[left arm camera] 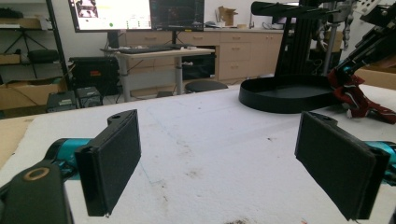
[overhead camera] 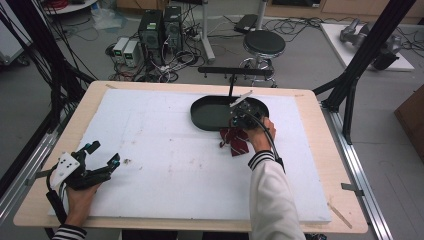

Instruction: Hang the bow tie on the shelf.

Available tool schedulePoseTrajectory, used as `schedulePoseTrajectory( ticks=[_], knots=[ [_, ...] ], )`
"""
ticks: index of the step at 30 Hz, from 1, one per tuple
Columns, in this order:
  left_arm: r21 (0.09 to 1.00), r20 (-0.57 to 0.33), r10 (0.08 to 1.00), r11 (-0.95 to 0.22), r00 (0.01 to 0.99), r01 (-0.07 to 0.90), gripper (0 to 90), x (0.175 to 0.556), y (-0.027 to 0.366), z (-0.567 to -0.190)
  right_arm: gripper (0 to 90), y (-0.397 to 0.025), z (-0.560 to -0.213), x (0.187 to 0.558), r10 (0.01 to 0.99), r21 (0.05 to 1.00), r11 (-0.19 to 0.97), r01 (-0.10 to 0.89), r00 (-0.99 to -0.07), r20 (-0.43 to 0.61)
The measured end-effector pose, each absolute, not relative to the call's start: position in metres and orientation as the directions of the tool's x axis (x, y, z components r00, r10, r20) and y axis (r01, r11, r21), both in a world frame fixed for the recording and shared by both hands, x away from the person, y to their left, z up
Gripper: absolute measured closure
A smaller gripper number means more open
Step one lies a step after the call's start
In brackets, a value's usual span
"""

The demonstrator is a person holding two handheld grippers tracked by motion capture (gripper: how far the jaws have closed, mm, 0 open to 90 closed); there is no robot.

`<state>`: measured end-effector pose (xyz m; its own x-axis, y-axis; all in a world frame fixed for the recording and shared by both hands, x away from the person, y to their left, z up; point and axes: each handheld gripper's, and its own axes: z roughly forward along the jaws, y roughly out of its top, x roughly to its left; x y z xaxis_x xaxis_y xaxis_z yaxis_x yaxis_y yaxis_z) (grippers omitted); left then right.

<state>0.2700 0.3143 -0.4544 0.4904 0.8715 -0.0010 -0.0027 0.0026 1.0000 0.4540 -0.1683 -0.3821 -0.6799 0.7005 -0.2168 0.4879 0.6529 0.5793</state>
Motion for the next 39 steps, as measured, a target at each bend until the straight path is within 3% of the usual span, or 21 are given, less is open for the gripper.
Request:
schedulePoseTrajectory(
  ticks=[7, 20, 27, 39],
  knots=[
    [1.000, 0.000, 0.871, 0.001, 0.490, -0.003, 14.7, 0.270, 0.314, -0.454, 88.4, -0.172, -0.372, 0.449, 0.720, 0.644, 0.603, 0.472, -0.669, -0.184],
    [1.000, 0.000, 0.871, 0.004, 0.491, -0.006, 14.7, 0.270, 0.314, -0.454, 88.4, -0.187, -0.341, 0.436, 0.793, 0.847, 0.386, 0.365, -0.601, -0.102],
    [1.000, -0.003, 0.871, 0.005, 0.491, -0.003, 14.7, 0.270, 0.314, -0.454, 88.3, -0.189, -0.332, 0.430, 0.827, 0.887, 0.341, 0.311, -0.548, -0.126],
    [1.000, 0.000, 0.871, 0.004, 0.491, -0.007, 14.7, 0.270, 0.314, -0.455, 88.3, -0.198, -0.321, 0.424, 0.866, 0.943, 0.227, 0.243, -0.494, -0.082]
  ],
)
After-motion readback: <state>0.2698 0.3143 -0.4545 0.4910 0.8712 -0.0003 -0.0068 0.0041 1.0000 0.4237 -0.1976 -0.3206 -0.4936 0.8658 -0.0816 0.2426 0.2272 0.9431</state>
